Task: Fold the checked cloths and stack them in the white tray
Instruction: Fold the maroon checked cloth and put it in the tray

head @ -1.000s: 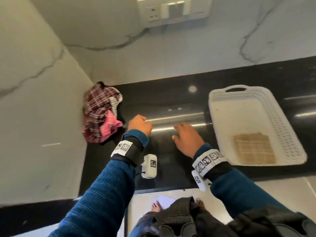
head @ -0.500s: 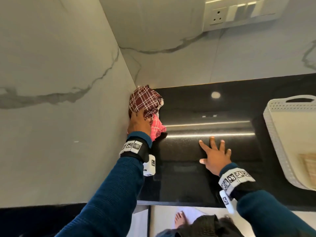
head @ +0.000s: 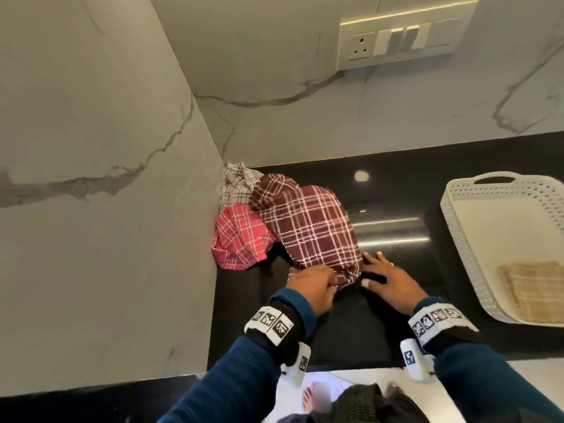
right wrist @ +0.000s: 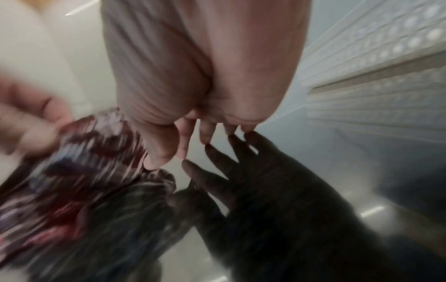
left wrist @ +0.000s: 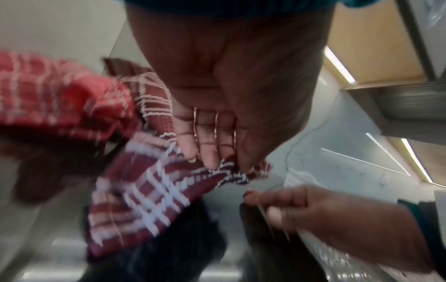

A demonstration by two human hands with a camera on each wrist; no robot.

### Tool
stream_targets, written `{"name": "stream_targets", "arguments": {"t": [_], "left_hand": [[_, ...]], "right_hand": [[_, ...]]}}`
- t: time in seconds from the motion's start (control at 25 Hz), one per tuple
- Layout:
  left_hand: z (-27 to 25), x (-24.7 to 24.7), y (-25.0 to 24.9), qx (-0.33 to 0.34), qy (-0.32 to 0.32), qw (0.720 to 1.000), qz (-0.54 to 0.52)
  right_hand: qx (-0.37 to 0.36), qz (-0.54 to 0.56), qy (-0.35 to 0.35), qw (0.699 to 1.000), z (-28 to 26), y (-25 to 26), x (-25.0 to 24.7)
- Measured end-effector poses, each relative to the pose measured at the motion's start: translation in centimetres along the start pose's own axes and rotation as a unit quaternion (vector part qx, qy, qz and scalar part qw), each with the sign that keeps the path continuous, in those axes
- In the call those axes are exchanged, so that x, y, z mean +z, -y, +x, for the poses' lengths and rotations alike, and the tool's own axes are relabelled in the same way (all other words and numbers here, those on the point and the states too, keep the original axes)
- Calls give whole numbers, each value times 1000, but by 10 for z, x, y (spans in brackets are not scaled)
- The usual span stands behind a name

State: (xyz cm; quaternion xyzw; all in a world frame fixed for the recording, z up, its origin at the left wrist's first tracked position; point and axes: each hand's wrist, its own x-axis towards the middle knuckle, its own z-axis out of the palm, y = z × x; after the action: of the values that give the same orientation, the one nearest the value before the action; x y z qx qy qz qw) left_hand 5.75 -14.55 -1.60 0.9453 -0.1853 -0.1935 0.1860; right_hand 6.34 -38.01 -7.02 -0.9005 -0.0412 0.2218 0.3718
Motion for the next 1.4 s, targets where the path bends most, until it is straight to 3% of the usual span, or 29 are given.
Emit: {"name": "stream_targets", "arguments": {"t": [0.08,0.16,0.24,0.32,0.44,0.6,0.68,0.76,0.84,0.88,1.0,1.08,1.12,1.2,1.28,1.4], "left_hand": [[-4,23,-1,10,44,998,-37],[-10,31,1,21,3,998,-56],[-11,32,13,-28,-103,994,-36],[-7,30,29,-123,-155,980,-33],[-2,34,38,-201,-118,970,-74],[-1,45,31,-246,-134,931,-232],[-6,47,33,-242,-142,922,-266],[-13,44,39,-215,-166,936,-226],[-17,37,50,-192,-195,942,-192],[-18,33,52,-184,-198,943,-193],[-22,24,53,-168,-209,955,-126],[-25,25,49,-98,-236,967,-8],[-26,27,44,-46,-221,974,29],[-28,36,32,27,-129,988,84],[-24,47,20,24,-59,988,137],[-12,48,14,17,-48,986,157]], "right_hand": [[3,115,-41,993,-8,-6,-14],[18,143,-62,988,-9,-2,-16],[39,135,-67,988,-9,5,-5],[57,137,-94,984,-8,13,5],[112,135,-163,971,1,31,8],[224,65,-135,963,16,61,15],[250,95,-150,952,20,64,22],[264,225,-155,925,20,57,23],[282,331,-128,891,14,50,19],[284,327,-113,894,10,49,16],[198,107,-110,968,1,50,14],[95,-3,-94,991,-4,50,21],[63,-29,-80,994,-5,47,27],[56,-56,-61,995,-7,39,34],[47,-77,-46,995,-9,34,38],[-2,-136,-34,990,-9,40,45]]}}
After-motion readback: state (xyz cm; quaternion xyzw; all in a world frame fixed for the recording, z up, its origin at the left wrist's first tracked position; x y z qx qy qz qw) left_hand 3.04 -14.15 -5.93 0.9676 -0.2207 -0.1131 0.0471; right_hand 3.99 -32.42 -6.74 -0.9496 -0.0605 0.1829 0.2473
